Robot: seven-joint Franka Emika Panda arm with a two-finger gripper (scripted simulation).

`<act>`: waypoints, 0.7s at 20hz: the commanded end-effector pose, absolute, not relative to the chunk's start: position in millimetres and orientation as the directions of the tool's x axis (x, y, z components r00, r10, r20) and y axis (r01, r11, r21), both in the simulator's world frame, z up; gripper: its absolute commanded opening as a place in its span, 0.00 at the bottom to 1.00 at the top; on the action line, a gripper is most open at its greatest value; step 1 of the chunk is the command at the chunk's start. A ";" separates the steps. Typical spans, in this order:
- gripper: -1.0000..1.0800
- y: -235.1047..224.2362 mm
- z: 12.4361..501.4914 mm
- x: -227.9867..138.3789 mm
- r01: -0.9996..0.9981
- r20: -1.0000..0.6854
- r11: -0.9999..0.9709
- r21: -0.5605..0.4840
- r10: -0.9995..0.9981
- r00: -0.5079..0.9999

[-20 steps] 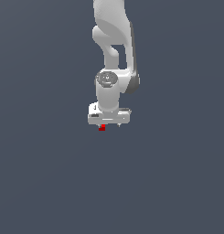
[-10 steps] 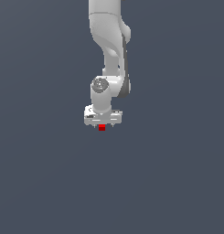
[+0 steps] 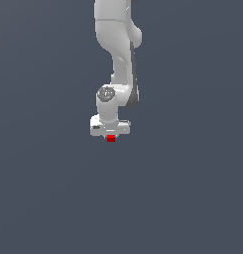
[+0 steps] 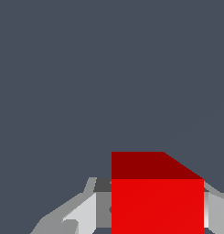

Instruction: Pick up the red cube and move it to a goal position.

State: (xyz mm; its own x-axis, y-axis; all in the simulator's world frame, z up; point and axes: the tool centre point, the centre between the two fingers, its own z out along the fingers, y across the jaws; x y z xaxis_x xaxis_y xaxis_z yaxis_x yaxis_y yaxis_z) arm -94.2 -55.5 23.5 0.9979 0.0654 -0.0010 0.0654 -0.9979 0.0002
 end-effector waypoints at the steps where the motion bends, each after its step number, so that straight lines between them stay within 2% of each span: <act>1: 0.00 -55.2 23.1 -94.3 0.066 -0.001 -0.998 0.000 0.066 0.998; 14: 0.00 -53.2 28.8 -86.2 0.066 0.000 -0.998 0.000 0.066 0.998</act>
